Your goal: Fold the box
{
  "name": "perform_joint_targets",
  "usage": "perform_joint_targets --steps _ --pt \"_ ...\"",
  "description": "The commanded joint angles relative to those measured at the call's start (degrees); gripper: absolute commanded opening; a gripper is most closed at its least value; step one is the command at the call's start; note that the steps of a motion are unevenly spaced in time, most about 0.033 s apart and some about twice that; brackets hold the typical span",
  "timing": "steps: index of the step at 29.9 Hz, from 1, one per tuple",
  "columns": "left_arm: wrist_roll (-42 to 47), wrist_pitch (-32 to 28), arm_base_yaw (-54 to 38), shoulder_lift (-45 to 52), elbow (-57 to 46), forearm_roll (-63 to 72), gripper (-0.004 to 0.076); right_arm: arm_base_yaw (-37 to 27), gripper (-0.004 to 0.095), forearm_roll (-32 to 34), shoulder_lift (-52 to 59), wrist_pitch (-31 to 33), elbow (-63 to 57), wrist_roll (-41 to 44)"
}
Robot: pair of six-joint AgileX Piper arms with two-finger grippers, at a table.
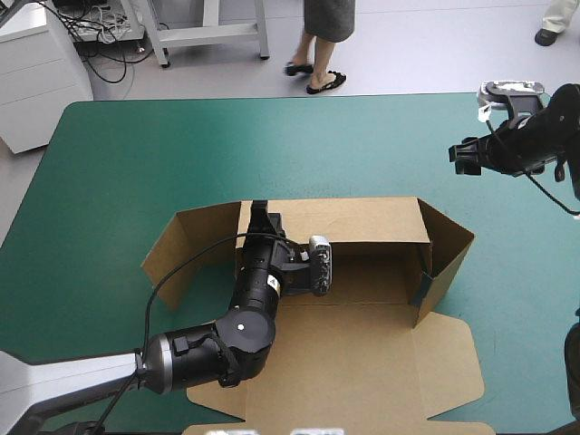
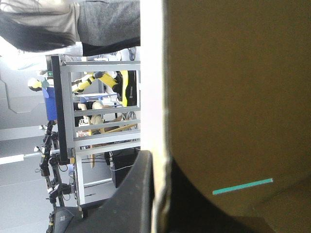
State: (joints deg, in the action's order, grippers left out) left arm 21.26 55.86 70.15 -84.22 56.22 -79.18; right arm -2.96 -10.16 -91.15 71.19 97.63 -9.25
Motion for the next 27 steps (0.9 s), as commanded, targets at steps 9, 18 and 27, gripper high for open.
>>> perform_joint_targets --steps 9,18,27 --pt "0.6 -0.4 0.3 1.6 1.0 0.3 -0.0032 -0.1 0.0671 -0.5 0.6 0.2 0.9 -0.1" --pt "2.2 -0.1 0.3 1.6 1.0 0.0 -0.0032 -0.1 0.0671 -1.5 4.3 -1.7 -9.5 -2.2" --pt "2.3 0.5 0.3 1.6 1.0 0.0 -0.0032 -0.1 0.0671 -3.0 11.8 -7.0 -22.6 -3.8"
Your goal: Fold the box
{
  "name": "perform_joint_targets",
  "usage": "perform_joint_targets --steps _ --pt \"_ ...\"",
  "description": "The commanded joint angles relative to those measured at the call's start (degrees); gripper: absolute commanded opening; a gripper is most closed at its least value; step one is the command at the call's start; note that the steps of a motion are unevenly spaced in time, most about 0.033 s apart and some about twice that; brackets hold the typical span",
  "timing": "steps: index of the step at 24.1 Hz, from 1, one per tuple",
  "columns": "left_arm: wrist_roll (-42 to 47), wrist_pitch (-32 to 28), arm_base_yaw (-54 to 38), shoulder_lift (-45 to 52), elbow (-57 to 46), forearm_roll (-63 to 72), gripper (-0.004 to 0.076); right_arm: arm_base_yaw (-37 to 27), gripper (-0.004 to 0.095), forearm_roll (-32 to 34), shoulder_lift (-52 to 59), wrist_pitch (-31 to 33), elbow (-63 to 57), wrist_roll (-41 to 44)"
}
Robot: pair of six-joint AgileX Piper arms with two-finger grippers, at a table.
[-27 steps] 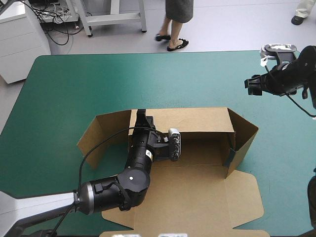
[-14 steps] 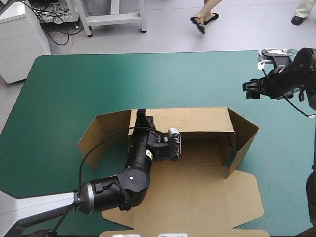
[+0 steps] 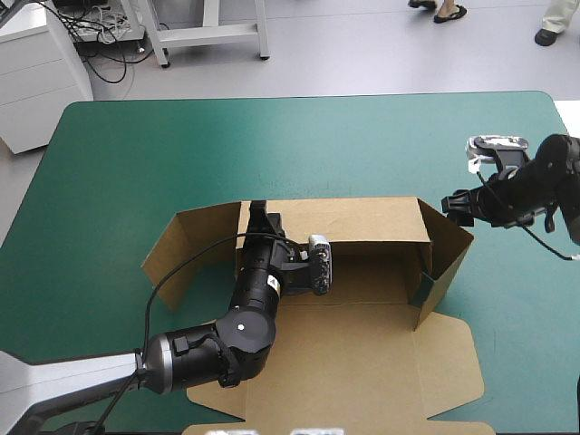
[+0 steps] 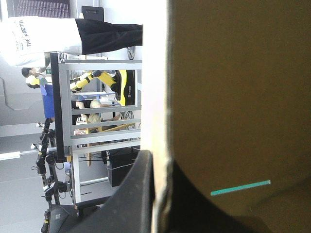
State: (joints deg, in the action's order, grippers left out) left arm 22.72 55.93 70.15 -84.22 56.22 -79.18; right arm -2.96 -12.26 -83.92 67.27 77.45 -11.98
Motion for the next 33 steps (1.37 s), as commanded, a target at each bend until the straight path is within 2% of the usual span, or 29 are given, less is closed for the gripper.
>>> perform_joint_targets --steps 1,9,11,14,16,23,25,30,33 --pt "0.9 0.4 0.3 1.6 1.0 0.2 -0.0032 -0.1 0.0671 -0.9 5.4 -3.7 -3.7 -1.1" --pt "0.9 0.4 0.3 1.6 1.0 0.2 -0.0032 -0.1 0.0671 -2.0 13.8 -7.3 -13.2 -4.4" --pt "0.9 0.4 0.3 1.6 1.0 0.2 -0.0032 -0.1 0.0668 -3.7 15.7 -7.9 -15.2 -7.1" --pt "0.9 0.3 0.3 1.6 1.0 0.2 -0.0032 -0.1 0.0668 -8.7 19.3 -7.9 -19.0 -18.6" --pt "0.9 0.3 0.3 1.6 1.0 0.2 -0.0032 -0.1 0.0668 -11.9 20.4 -7.6 -19.9 -23.3" --pt "0.9 0.3 0.3 1.6 1.0 0.2 -0.0032 -0.1 0.0667 -16.8 21.0 -4.1 -20.1 -29.1" --pt "0.9 0.3 0.3 1.6 1.0 0.2 -0.0032 -0.1 0.0667 -16.8 21.0 -4.7 -20.4 -29.2" --pt "0.9 0.3 0.3 1.6 1.0 0.2 -0.0032 -0.1 0.0667 -23.8 21.0 -7.6 -25.1 -34.5" --pt "0.9 0.3 0.3 1.6 1.0 0.2 -0.0032 -0.1 0.0667 -25.4 21.4 -9.8 -27.2 -35.8"
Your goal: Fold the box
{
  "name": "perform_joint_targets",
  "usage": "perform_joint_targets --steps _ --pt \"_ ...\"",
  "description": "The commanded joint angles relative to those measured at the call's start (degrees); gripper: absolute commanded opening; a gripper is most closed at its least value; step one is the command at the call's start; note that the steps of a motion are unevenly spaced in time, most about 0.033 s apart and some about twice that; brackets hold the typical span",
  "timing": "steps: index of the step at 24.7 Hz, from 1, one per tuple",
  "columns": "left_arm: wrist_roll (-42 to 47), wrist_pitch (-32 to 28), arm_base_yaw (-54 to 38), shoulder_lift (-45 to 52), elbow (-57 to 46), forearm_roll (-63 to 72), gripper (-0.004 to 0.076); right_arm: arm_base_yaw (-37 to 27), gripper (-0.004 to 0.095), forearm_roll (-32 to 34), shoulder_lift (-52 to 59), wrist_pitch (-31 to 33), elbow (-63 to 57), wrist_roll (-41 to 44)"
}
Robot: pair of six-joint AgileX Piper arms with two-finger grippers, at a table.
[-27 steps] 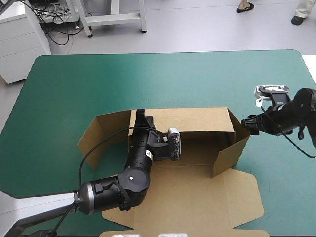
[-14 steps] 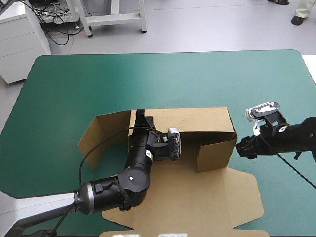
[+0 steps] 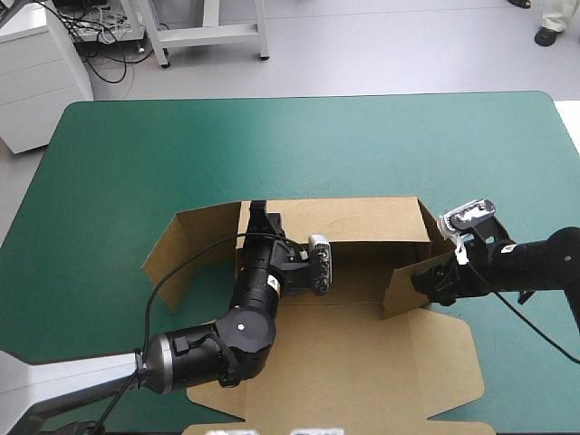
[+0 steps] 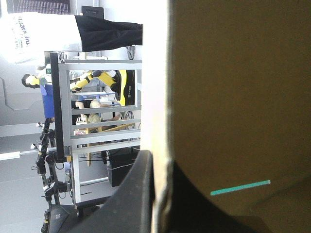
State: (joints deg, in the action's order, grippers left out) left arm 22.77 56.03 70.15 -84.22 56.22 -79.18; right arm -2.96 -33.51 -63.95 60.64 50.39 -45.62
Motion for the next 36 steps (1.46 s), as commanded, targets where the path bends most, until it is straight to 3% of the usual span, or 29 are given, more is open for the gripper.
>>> perform_joint_targets --steps 1,5,11,18,26,32,36 --pt "0.8 0.2 0.3 1.6 1.0 0.2 -0.0032 -0.1 0.0667 -5.1 1.7 -4.5 -0.9 -2.7" --pt "0.8 0.1 0.3 1.6 1.0 0.2 -0.0032 0.0 0.0667 -8.7 2.0 -6.2 -2.5 -5.5" --pt "0.8 0.1 0.3 1.6 1.0 0.2 -0.0032 5.4 0.0666 -8.3 2.0 -13.2 -4.9 -4.7" --pt "0.8 0.1 0.3 1.6 1.0 0.2 -0.0032 11.4 0.0667 1.5 2.4 -25.0 -6.0 7.0" --pt "1.5 0.1 0.3 1.6 1.0 0.2 -0.0032 11.3 0.0666 -1.0 2.9 -30.1 -6.0 7.4" --pt "1.5 0.1 0.3 1.6 1.0 -0.1 -0.0032 11.6 0.0667 -6.9 3.0 -28.0 -6.0 2.3" --pt "1.5 0.1 0.3 1.6 1.0 -0.1 -0.0032 15.7 0.0642 -6.9 3.0 -34.4 -6.0 2.8"
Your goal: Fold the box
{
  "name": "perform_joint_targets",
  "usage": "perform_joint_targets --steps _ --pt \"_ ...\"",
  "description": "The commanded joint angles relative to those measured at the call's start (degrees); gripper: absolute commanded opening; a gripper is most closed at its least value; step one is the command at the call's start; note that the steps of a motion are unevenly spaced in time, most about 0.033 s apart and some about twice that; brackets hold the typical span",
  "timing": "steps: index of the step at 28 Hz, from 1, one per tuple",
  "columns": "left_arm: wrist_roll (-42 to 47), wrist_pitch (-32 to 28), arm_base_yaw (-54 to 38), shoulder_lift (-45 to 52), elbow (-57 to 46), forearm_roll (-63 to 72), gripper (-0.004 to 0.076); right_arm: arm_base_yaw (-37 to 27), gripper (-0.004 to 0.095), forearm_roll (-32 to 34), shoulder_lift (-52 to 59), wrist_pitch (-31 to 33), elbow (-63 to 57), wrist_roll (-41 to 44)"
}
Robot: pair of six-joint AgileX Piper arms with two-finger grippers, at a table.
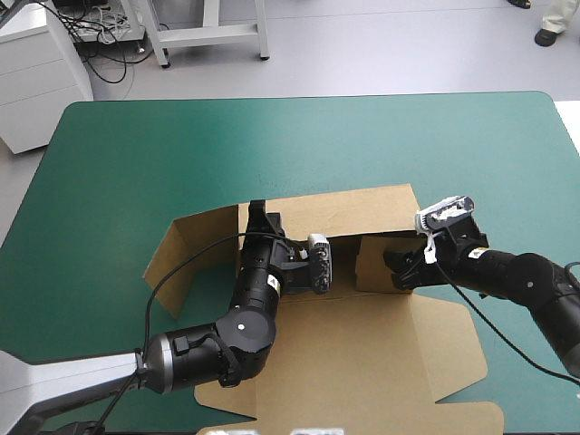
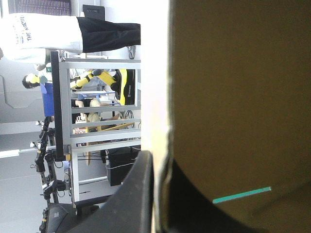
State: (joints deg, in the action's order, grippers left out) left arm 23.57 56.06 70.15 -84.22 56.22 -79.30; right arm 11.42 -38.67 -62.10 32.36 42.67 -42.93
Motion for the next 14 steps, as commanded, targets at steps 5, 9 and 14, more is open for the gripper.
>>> perform_joint_targets --steps 5,9,14 --pt "0.7 0.1 0.3 1.6 1.0 0.1 -0.0032 2.3 0.0472 -1.4 1.1 -8.8 1.8 0.6" --pt "0.7 0.1 0.3 1.6 1.0 0.1 -0.0032 2.3 0.0221 2.0 1.1 -9.1 1.8 2.6" --pt "0.7 0.1 0.3 1.6 1.0 0.1 -0.0032 2.3 -0.0014 2.8 1.0 -10.0 1.8 2.2"
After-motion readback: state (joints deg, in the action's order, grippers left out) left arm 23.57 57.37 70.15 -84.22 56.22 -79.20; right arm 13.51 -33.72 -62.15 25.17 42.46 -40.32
